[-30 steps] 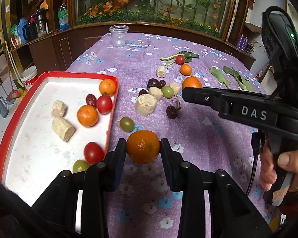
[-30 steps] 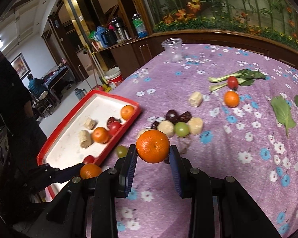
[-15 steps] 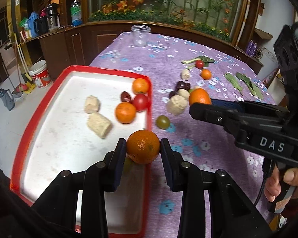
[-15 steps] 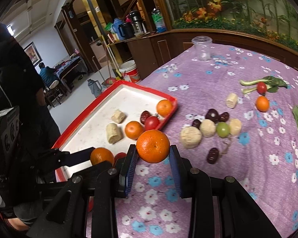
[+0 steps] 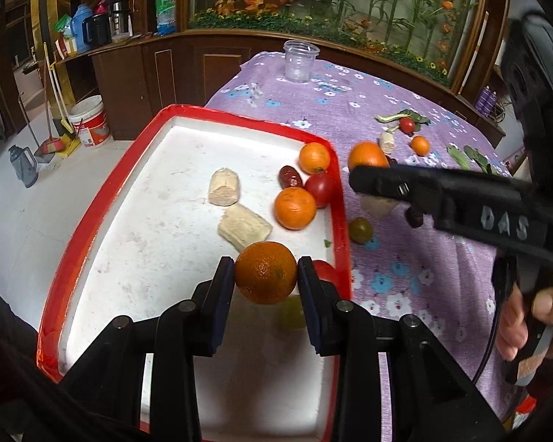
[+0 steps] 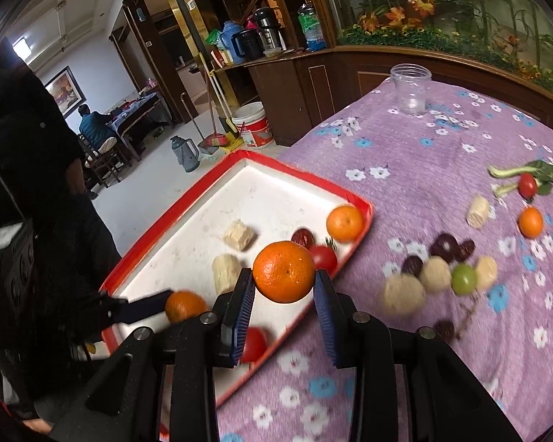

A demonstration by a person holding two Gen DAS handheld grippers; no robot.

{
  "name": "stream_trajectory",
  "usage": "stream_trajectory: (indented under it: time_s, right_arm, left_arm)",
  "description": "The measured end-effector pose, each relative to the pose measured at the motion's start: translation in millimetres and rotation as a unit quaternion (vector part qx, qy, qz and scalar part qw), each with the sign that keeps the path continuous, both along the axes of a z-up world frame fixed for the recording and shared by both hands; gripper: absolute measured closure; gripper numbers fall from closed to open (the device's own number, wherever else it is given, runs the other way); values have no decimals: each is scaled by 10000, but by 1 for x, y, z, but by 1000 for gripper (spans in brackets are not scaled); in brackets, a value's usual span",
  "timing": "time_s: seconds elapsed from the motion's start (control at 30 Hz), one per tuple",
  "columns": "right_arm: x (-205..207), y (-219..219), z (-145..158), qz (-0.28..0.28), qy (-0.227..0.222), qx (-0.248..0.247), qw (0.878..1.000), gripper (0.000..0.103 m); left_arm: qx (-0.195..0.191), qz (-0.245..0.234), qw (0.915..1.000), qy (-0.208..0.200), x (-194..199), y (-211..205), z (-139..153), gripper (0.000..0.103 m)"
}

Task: Organize fruits
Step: 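Carry both held mandarin oranges over the white tray, then open the left gripper to drop its orange while the right gripper releases its orange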

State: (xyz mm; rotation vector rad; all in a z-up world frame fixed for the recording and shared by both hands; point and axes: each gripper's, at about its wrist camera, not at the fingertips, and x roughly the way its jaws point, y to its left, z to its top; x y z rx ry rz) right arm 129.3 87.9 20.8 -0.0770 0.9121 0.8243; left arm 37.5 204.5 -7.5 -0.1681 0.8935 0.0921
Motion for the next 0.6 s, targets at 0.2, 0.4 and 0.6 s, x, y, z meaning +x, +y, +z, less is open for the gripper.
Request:
stream_trajectory:
  time_s: [0.2,0.4,0.6]
  right_arm:
    - [26,27,-3,40,51,-42,10000,70]
    - [47,55,-19,111,153,-144,9997,70]
    - [59,76,-36,163,217,-305,9992,70]
  left_arm:
    - [-47,50,10000,71,7,11,-8,71]
    - [-39,110,9999,124,10,21,-12,71]
    - [-31,192,9996,192,13,32,-16,71]
